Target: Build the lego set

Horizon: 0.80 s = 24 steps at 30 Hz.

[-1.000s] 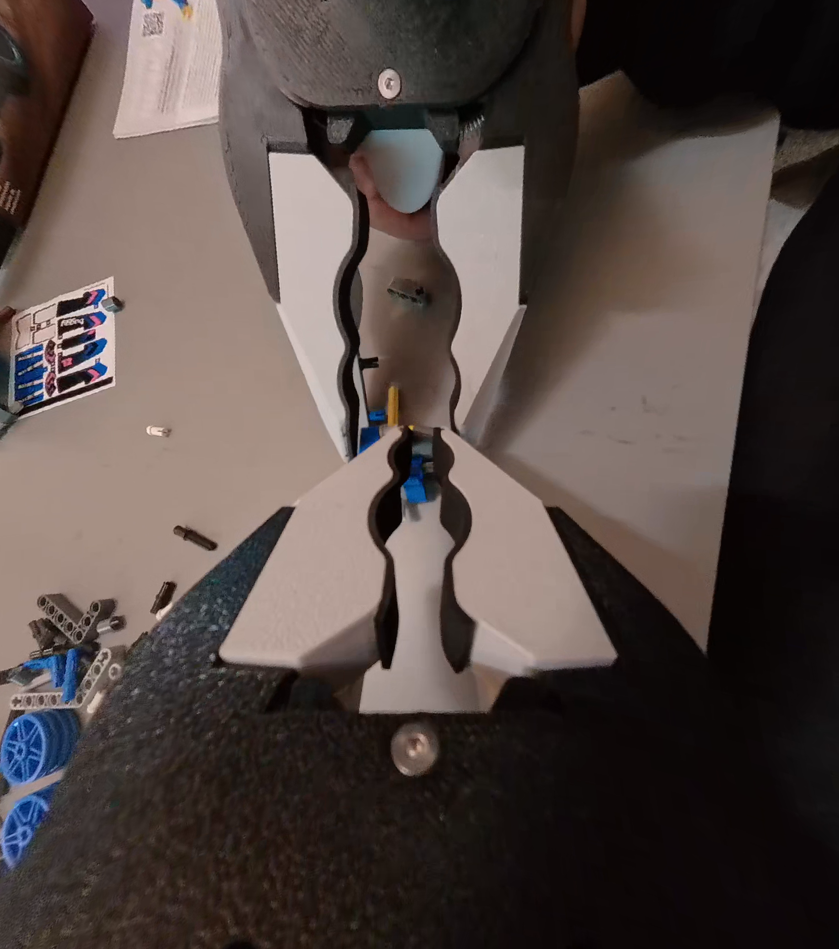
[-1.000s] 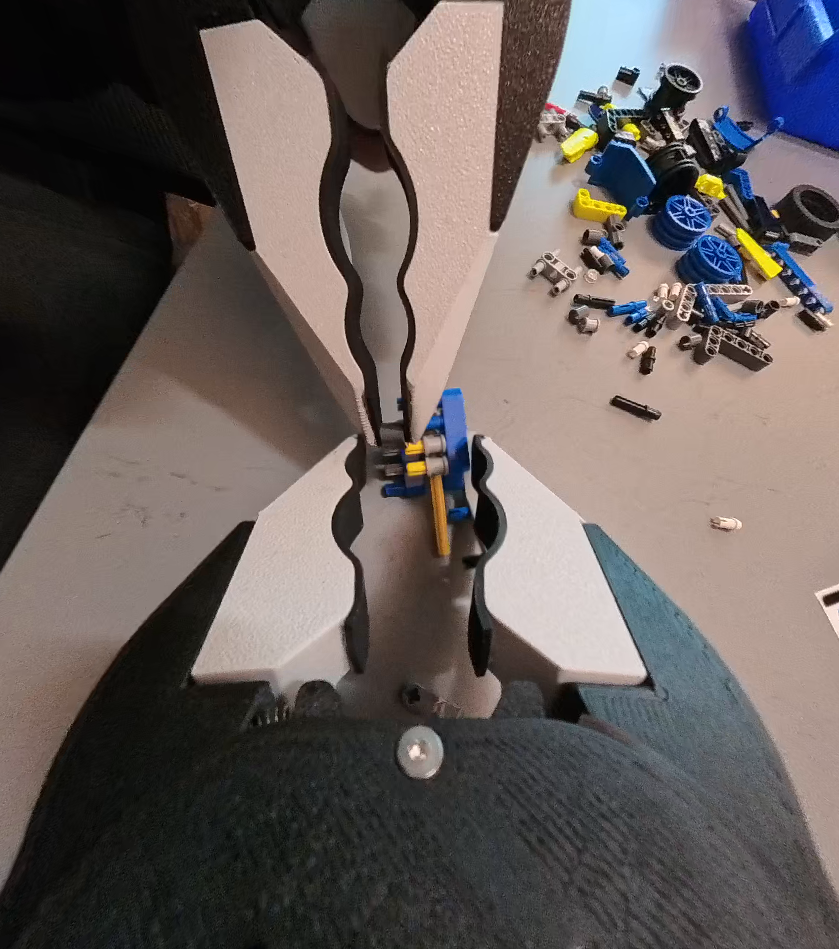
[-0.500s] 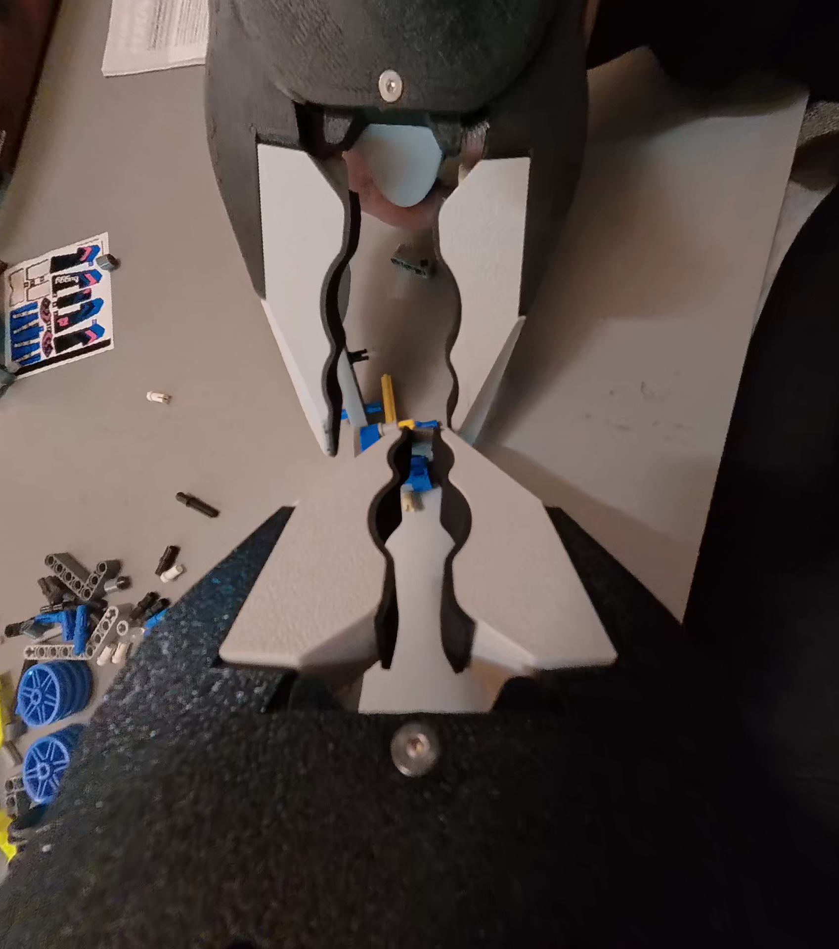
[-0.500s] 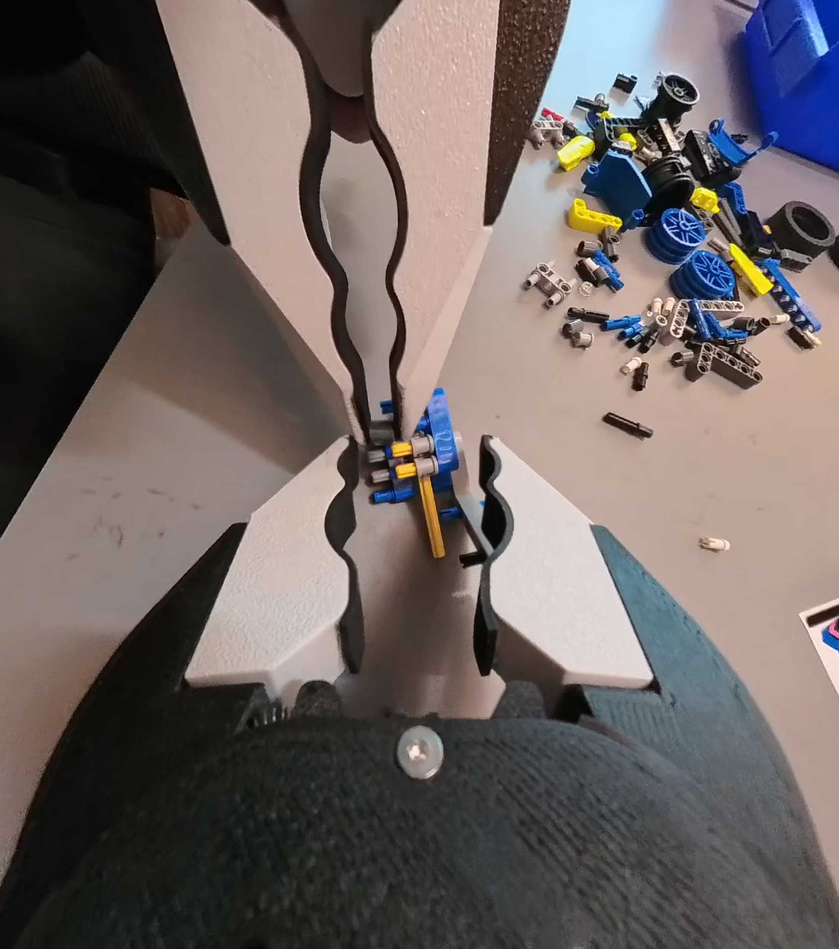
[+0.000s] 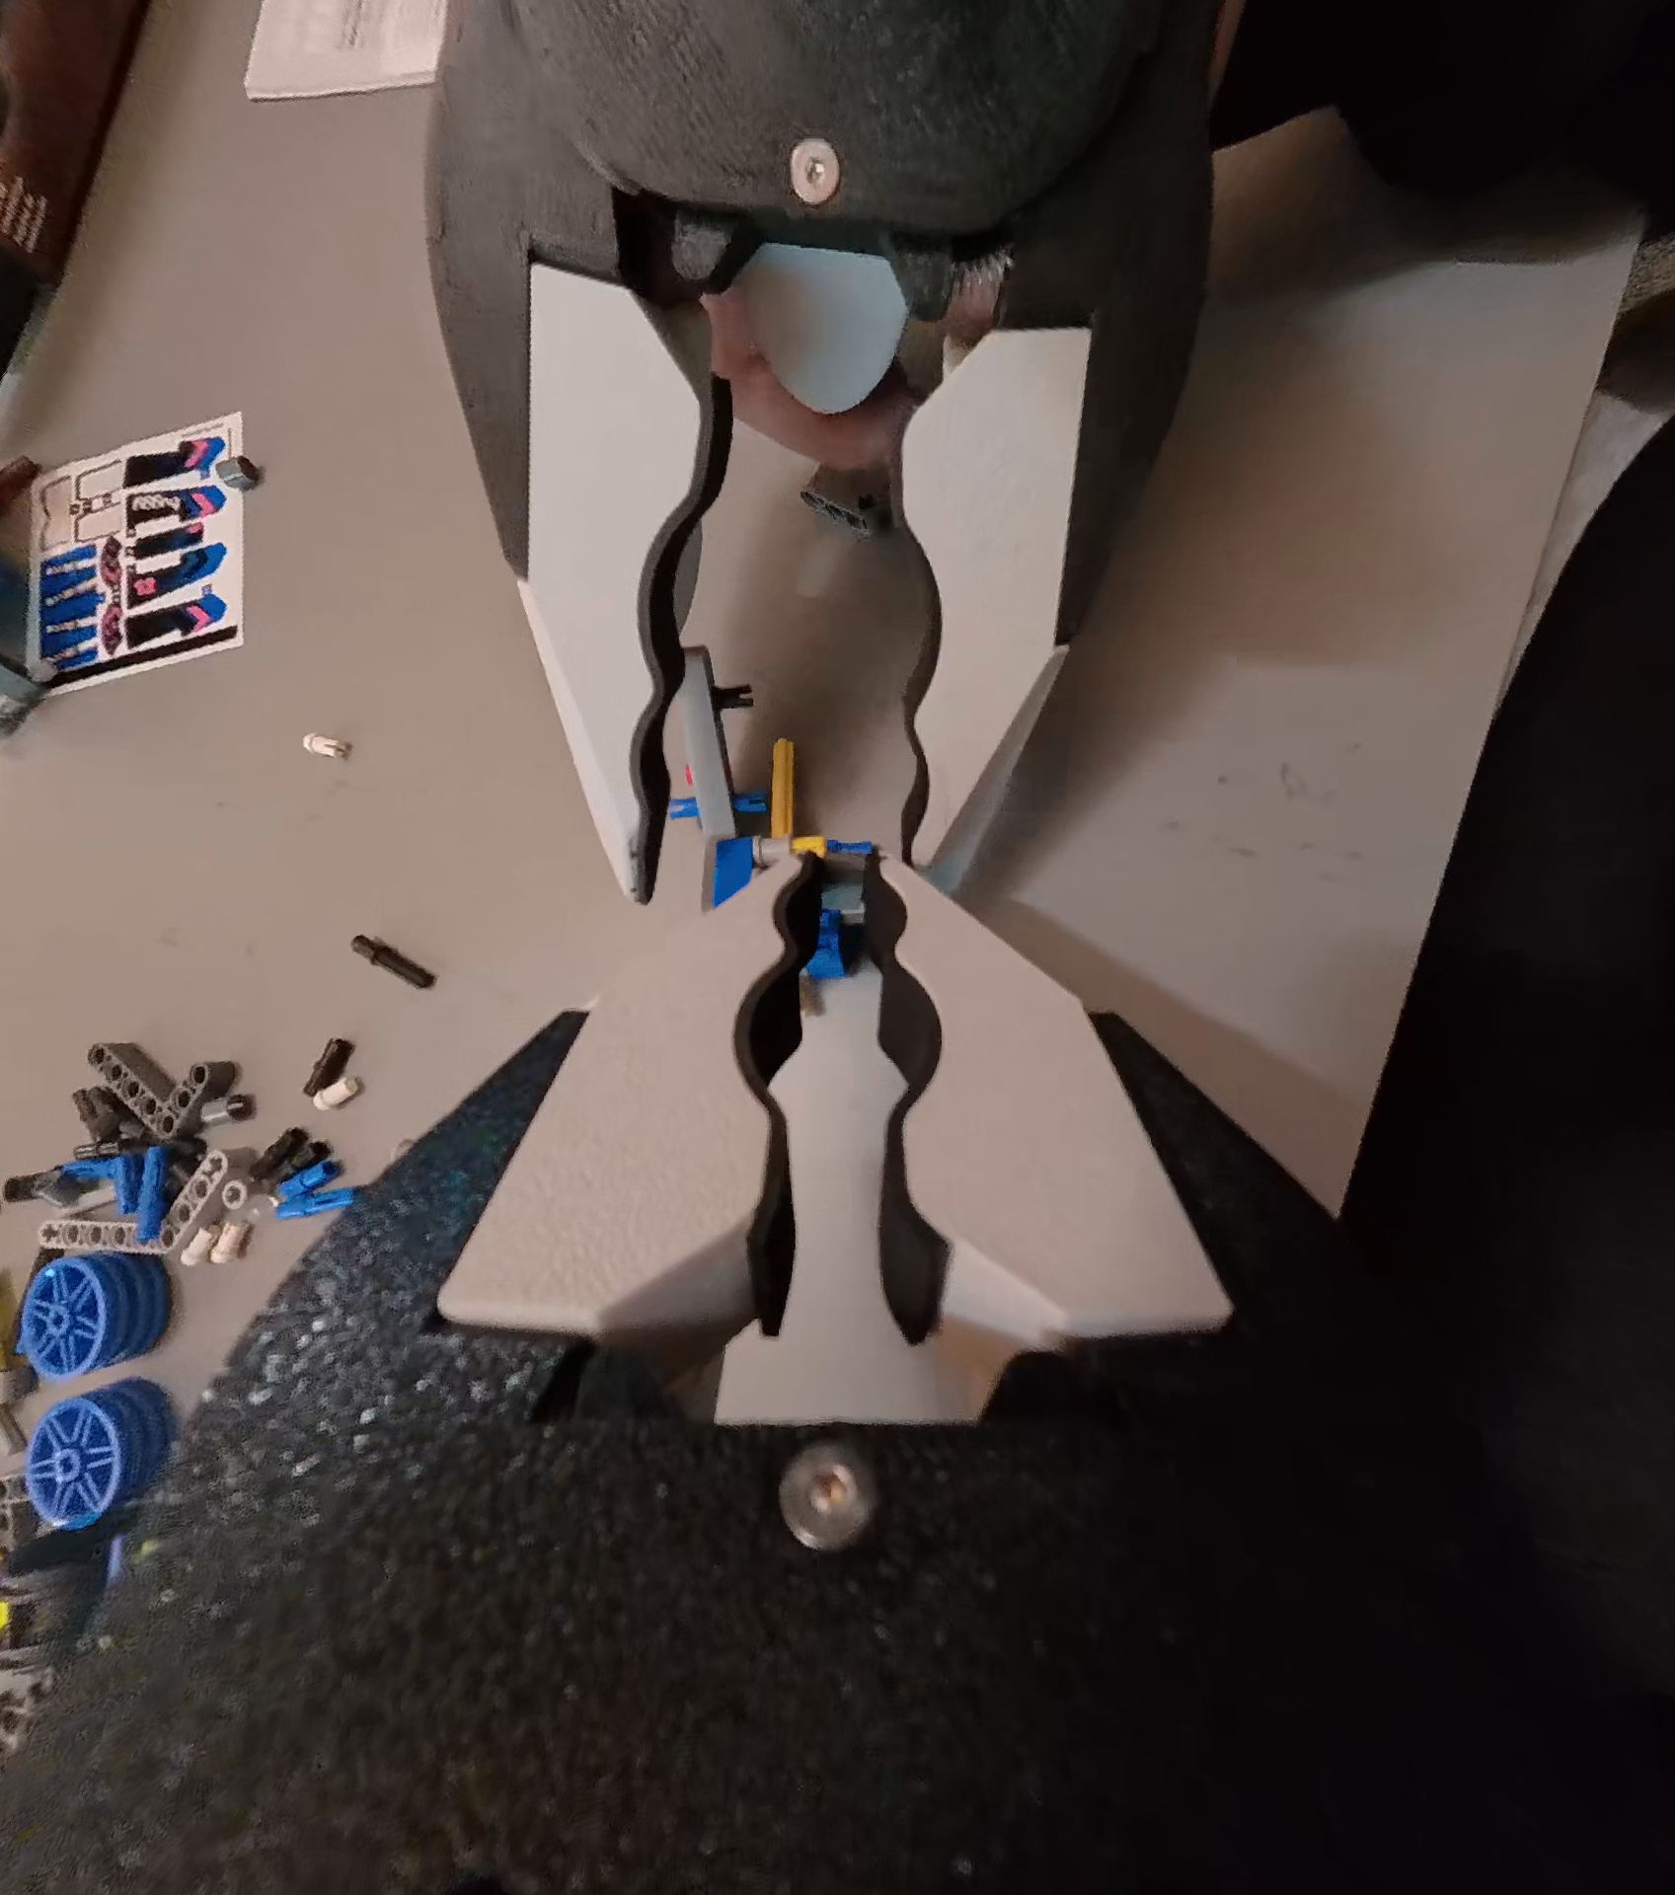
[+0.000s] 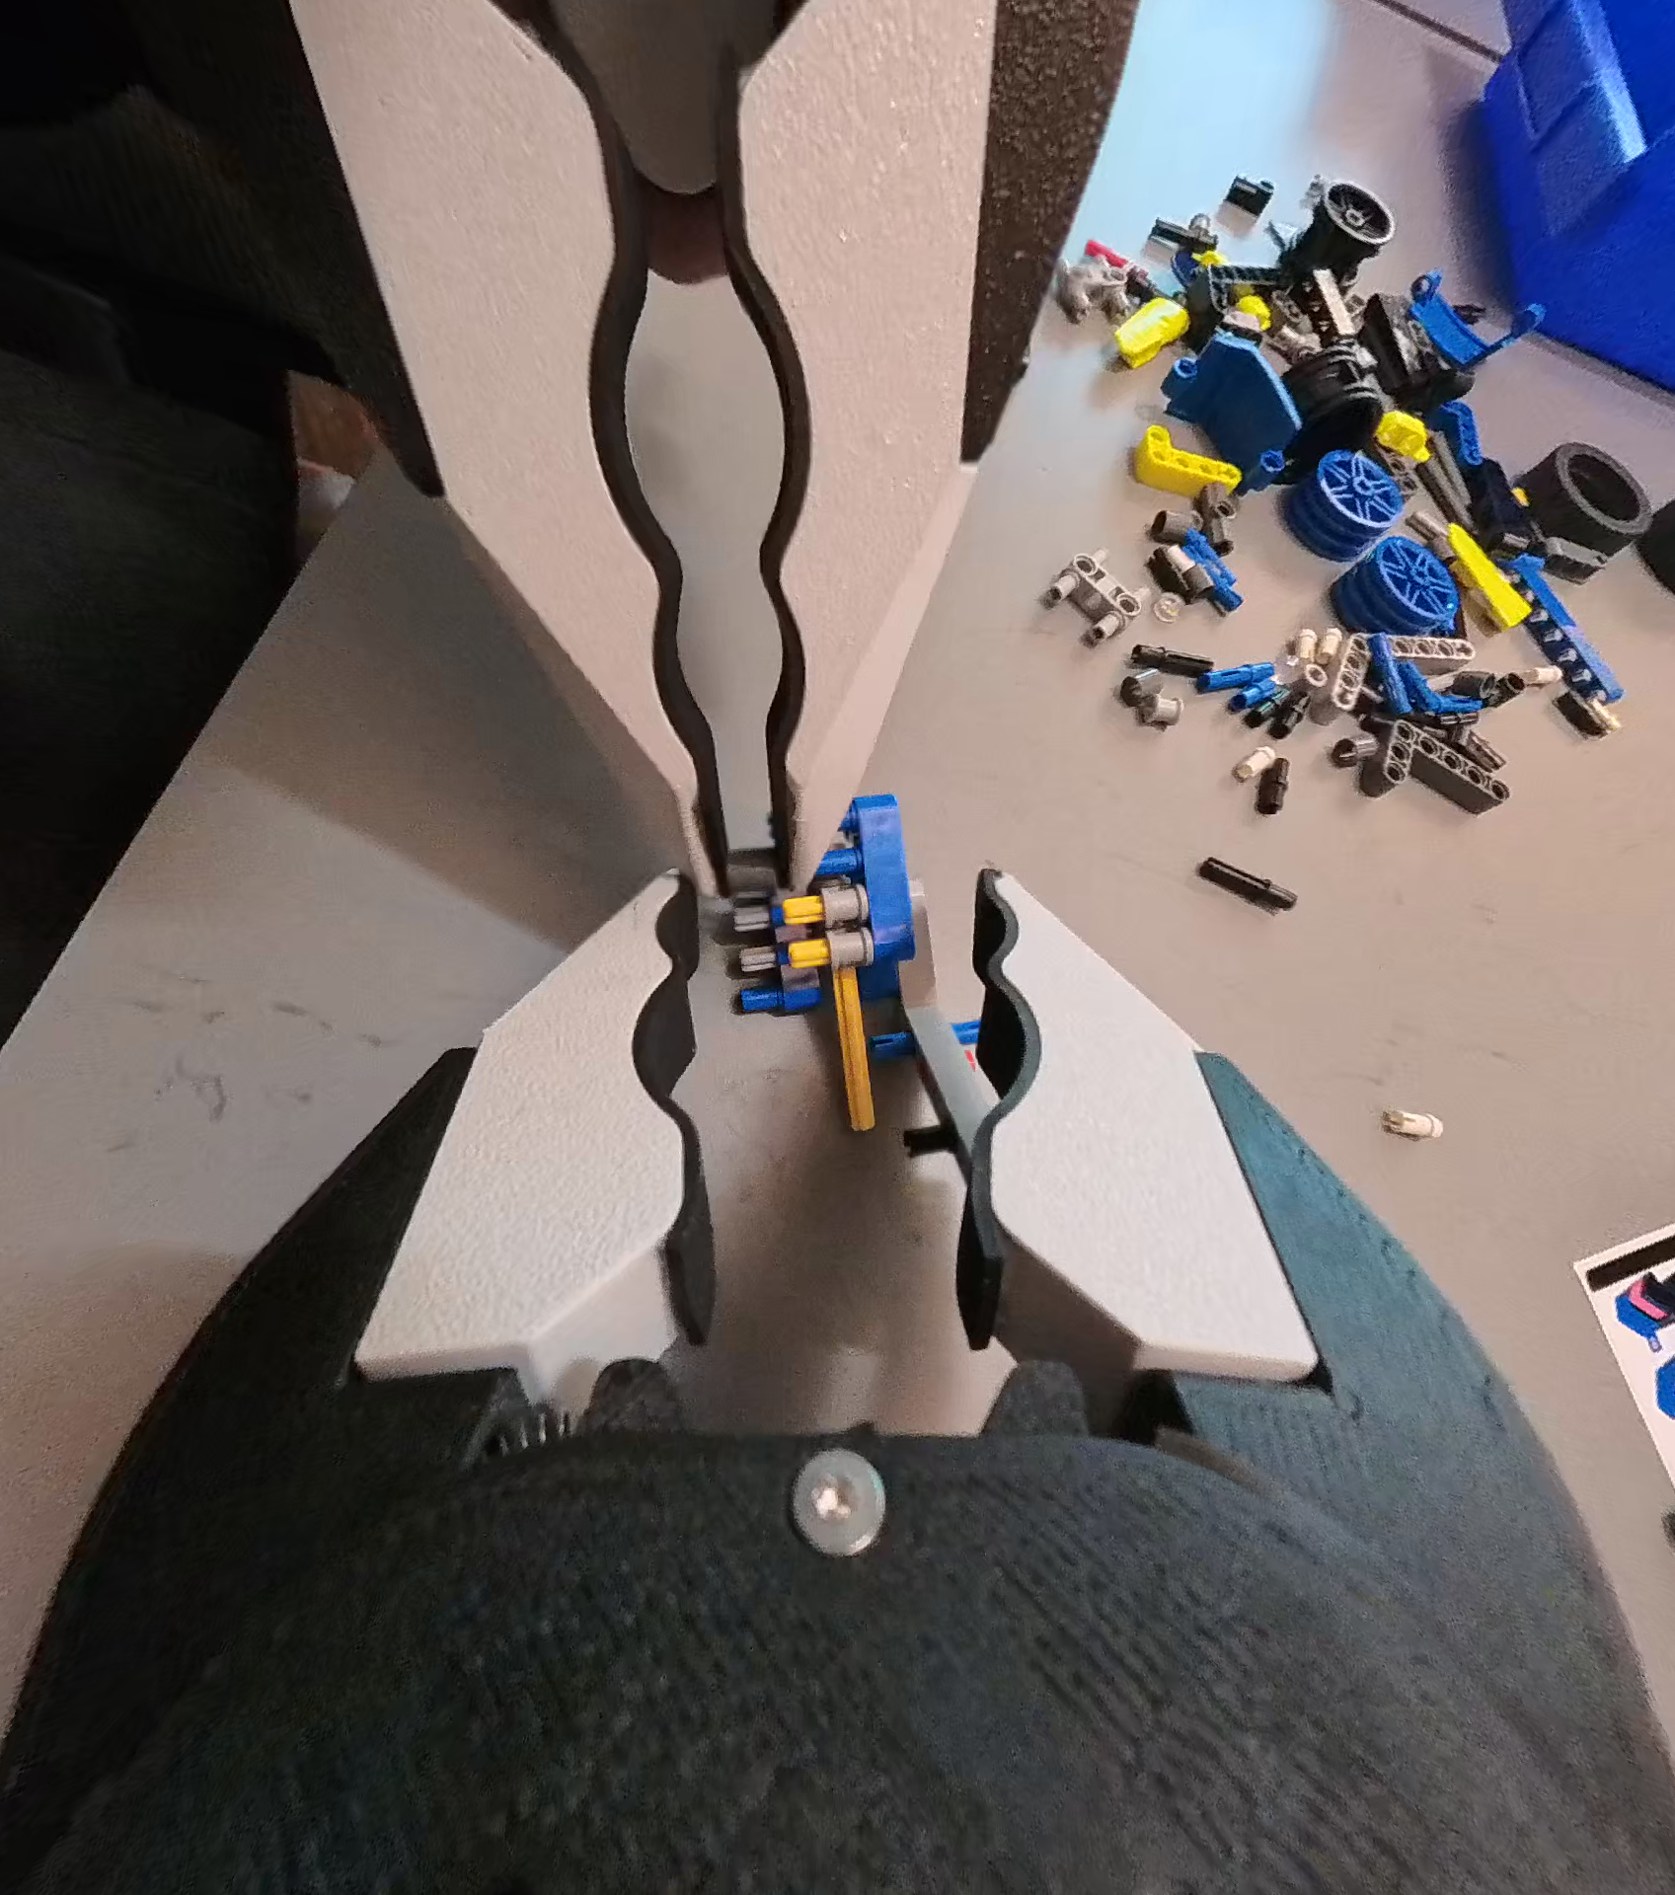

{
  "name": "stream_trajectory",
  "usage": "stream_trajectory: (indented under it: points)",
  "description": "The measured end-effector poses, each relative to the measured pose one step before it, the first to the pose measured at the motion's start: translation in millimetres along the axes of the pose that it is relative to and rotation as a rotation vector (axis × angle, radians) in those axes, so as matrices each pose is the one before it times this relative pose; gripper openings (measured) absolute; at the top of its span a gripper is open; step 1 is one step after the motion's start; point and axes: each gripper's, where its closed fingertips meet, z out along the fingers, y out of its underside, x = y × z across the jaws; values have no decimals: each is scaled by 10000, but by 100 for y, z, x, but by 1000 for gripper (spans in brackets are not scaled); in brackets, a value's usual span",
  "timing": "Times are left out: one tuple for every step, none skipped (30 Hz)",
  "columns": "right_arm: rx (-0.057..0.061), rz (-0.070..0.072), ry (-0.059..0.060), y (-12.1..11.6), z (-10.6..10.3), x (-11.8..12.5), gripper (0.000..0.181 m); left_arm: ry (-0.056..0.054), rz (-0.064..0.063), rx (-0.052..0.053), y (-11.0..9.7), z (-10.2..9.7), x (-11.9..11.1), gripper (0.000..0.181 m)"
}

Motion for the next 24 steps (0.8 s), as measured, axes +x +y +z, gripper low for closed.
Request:
stream_trajectory:
  points:
    - [-85,-67,26,108,137,-12,52,22,-77,-22,97,83,57,5]
    - [-45,-49,5,62,82,-17,49,-54,-71,-5,92,41,-61,5]
    - [10,-27,42,-34,39,51,48,-58,-94,13,60,-7,-100,5]
    - [30,-42,-1,-38,-2,-17,46,-8,-107,38,25,-25,-45,5]
    - [40,-30,9,-59,4,5,45,10,-103,39,12,-38,-42,5]
    - [33,32,81,-55,-3,124,47,14,-99,12,23,-52,-22,5]
    - [53,57,133,-96,-7,217,52,20,-85,4,18,-91,0,5]
    - [59,24,6,-109,-46,28,53,5,-80,29,4,-122,-17,5]
    - [62,18,-52,-81,-64,-73,53,-23,-104,44,1,-148,-73,5]
    - [61,8,9,-77,-56,9,53,-5,-134,91,-27,-171,-61,5]
    - [37,-53,93,-31,-67,104,53,47,-208,163,-83,-181,-21,5]
    - [-12,-114,109,-53,-131,70,53,48,-297,202,-112,-172,-69,5]
    - [-88,-130,157,-76,-273,55,51,25,-283,193,-97,-174,-104,5]
    - [-80,-116,174,-166,-384,-5,48,-6,-204,165,-60,-192,-114,5]
    - [45,-73,108,-289,-402,-137,44,-42,-142,157,-98,-197,-100,4]
    - [150,77,155,-389,-362,-40,39,1,-119,192,-158,-206,4,4]
    - [177,281,302,-417,-295,212,34,91,-197,246,-235,-193,104,5]
    - [185,325,92,-495,-214,-132,31,147,-324,279,-258,-168,94,5]
    - [210,272,-143,-550,-133,-625,32,160,-421,305,-249,-155,8,5]
    - [91,250,144,-398,-23,-339,31,120,-511,344,-251,-186,-114,5]
    - [-33,291,666,-178,6,315,29,112,-548,361,-212,-198,-147,5]
    - [16,307,696,-133,-17,276,29,109,-537,365,-180,-234,-134,5]
    - [87,415,498,-152,-18,16,26,44,-517,360,-179,-227,-196,5]
    - [-44,546,457,72,-6,118,24,45,-449,334,-143,-187,-120,5]
